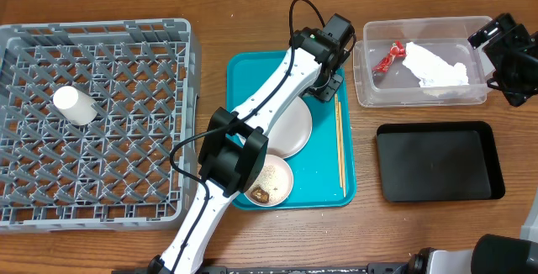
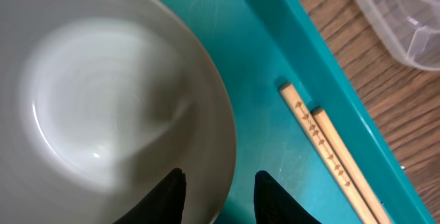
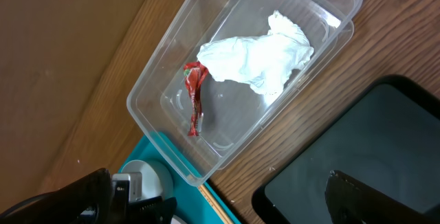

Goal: Sort waste into correct bins and load items into the dishwasher
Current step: 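Reach the left gripper to the teal tray and grasp the grey bowl, then lift the grey bowl and carry it over the dish rack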

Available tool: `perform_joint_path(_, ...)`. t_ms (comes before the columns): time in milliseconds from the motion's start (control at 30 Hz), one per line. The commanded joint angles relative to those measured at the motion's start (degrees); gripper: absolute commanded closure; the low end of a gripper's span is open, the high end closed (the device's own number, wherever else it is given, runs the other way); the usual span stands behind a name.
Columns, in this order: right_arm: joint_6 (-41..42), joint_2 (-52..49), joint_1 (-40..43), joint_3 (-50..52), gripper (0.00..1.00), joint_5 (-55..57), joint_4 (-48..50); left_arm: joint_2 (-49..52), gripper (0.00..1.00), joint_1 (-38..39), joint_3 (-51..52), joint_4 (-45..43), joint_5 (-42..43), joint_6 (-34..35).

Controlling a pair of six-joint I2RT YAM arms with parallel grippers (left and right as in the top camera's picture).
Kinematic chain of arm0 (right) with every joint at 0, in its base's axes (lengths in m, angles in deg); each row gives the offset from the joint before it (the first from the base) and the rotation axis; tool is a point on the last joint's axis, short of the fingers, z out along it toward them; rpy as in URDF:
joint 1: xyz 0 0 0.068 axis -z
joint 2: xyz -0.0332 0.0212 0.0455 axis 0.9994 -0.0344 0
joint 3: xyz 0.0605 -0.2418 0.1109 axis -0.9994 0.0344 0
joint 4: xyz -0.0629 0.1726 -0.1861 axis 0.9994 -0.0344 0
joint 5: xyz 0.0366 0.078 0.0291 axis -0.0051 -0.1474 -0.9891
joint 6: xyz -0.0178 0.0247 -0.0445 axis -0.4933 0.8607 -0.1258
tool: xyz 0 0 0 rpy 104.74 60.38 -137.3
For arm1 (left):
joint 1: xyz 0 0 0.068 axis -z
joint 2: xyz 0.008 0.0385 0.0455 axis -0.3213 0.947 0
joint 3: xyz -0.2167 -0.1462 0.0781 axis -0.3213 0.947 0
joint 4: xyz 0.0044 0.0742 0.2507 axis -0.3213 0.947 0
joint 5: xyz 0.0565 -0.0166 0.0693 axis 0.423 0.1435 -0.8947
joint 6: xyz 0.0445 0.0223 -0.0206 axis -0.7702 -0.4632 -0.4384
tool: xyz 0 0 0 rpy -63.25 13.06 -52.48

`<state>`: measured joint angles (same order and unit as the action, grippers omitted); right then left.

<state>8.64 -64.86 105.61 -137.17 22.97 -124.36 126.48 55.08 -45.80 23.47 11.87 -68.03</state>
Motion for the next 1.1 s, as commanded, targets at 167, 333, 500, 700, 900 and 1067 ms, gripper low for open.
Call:
perform_joint_path(167,0.17,-0.07,0.17,-0.61,0.0,0.57,0.33,0.42,0.71,0.04,0.68,-0.31,0.7,0.85)
perform_joint_path(333,0.17,-0.07,0.17,-0.61,0.0,0.57,0.33,0.42,0.96,0.07,0.68,-0.24,0.74,0.85)
perform_joint_path(500,0.17,-0.07,0.17,-0.61,0.0,0.57,0.33,-0.17,0.96,0.04,-0.37,-0.9,2.1,2.95)
perform_joint_path(700,0.17,-0.07,0.17,-0.61,0.0,0.57,0.35,-1.55,0.96,-1.62,-8.39,0.35,2.91,6.62)
perform_joint_path(900,0.17,-0.07,0.17,-0.61,0.0,0.57,0.33,-3.41,0.96,-5.16,-20.57,3.91,11.72,9.01)
perform_joint_path(1067,0.17,-0.07,0.17,-0.61,0.0,0.57,0.33,-7.39,0.96,-11.08,-28.3,9.97,15.06,14.73)
